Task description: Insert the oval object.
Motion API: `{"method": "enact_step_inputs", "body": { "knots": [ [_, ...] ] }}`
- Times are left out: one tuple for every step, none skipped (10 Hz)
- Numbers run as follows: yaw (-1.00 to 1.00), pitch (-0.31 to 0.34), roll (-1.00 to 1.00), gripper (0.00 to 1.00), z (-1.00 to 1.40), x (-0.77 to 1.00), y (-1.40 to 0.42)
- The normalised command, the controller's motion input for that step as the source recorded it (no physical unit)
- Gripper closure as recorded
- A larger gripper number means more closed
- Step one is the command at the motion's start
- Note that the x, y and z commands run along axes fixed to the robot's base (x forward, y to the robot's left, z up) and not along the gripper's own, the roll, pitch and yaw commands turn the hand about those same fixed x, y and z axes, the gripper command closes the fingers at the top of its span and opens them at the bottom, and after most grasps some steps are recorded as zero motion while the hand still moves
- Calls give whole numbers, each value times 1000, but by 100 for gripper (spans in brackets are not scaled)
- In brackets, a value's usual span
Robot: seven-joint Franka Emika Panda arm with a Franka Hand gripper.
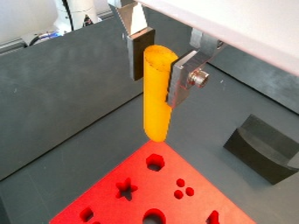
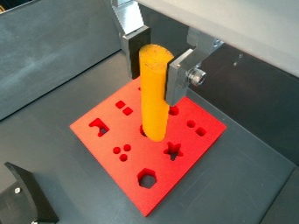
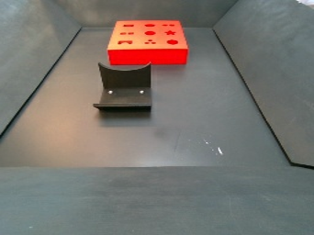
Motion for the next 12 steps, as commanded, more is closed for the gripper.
{"method": "enact_step_inputs", "body": {
  "knots": [
    [0,-179,-37,100,-634,266,-206],
    [457,-119,-117,100,-720,477,-260],
    [454,-94,-19,100,-669,457,-291],
    [423,-96,0,100,-631,440,-420],
    [454,-83,0,100,-634,417,-354],
    [471,-53,90,100,-629,366,-271],
    [451,-20,250,100,-583,320,-246],
    [480,-10,274,100,-557,289,-220],
    [423,-49,124,100,-554,343,-497],
    [269,-89,93,100,-423,309,-689],
    [134,-144,129,100,-200,206,-820],
    [163,-189,20,100,-246,231,-800]
  ]
}}
